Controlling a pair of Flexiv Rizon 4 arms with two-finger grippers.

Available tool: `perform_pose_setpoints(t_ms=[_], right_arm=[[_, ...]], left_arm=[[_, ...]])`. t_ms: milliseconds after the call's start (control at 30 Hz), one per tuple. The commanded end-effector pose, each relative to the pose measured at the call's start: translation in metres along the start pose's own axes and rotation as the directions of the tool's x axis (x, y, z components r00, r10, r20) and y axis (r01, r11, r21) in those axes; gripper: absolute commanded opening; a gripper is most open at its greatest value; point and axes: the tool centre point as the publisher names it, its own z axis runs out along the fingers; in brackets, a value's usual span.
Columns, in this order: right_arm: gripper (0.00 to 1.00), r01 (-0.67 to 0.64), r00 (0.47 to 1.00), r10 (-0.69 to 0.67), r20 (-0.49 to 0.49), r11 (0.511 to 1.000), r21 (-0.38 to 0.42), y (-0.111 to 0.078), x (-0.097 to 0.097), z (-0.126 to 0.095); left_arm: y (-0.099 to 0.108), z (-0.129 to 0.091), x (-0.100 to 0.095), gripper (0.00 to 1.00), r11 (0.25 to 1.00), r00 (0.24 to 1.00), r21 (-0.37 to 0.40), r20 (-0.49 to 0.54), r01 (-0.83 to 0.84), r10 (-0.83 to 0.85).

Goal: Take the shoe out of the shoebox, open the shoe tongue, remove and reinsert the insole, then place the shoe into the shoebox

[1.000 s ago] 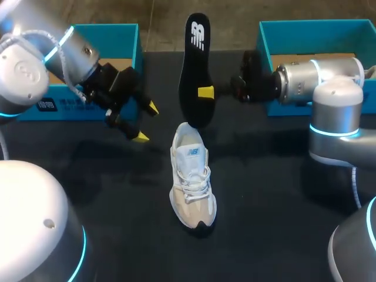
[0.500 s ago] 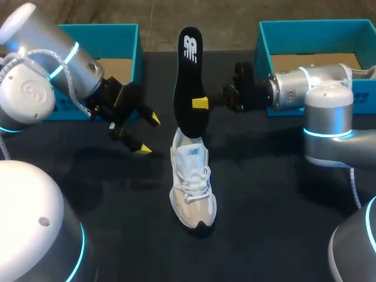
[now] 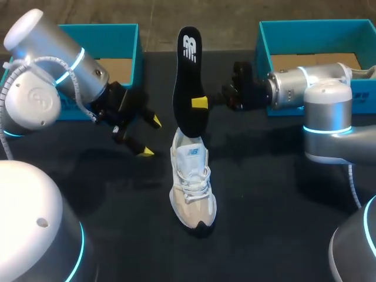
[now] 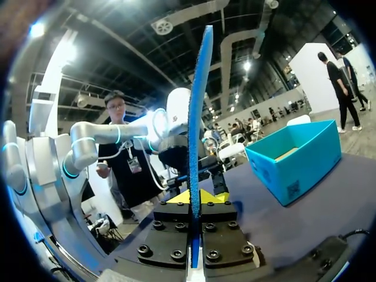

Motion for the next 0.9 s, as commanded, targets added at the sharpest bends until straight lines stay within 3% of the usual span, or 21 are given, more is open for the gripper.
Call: perform_pose_setpoints(t_ms=[33, 667, 900], right_arm=[[0.00, -0.005, 1.000, 0.005, -0.004, 1.000, 0.008, -0.002, -0.006, 0.010], [0.00, -0.072, 0.997, 0.072, -0.012, 0.997, -0.002, -0.030, -0.020, 0.024], [0.00, -0.068, 0.997, 0.068, 0.026, 0.997, 0.019, -0.039, -0.019, 0.018]], left_arm=[[-0.003, 0.000, 0.002, 1.00, 1.000, 1.000, -0.003, 0.014, 0.014, -0.014], [-0.007, 0.000, -0.003, 1.00, 0.999, 0.999, -0.004, 0.027, 0.039, -0.039], [-0.002, 0.002, 0.002, 1.00, 0.999, 0.999, -0.010, 0.013, 0.040, -0.040]])
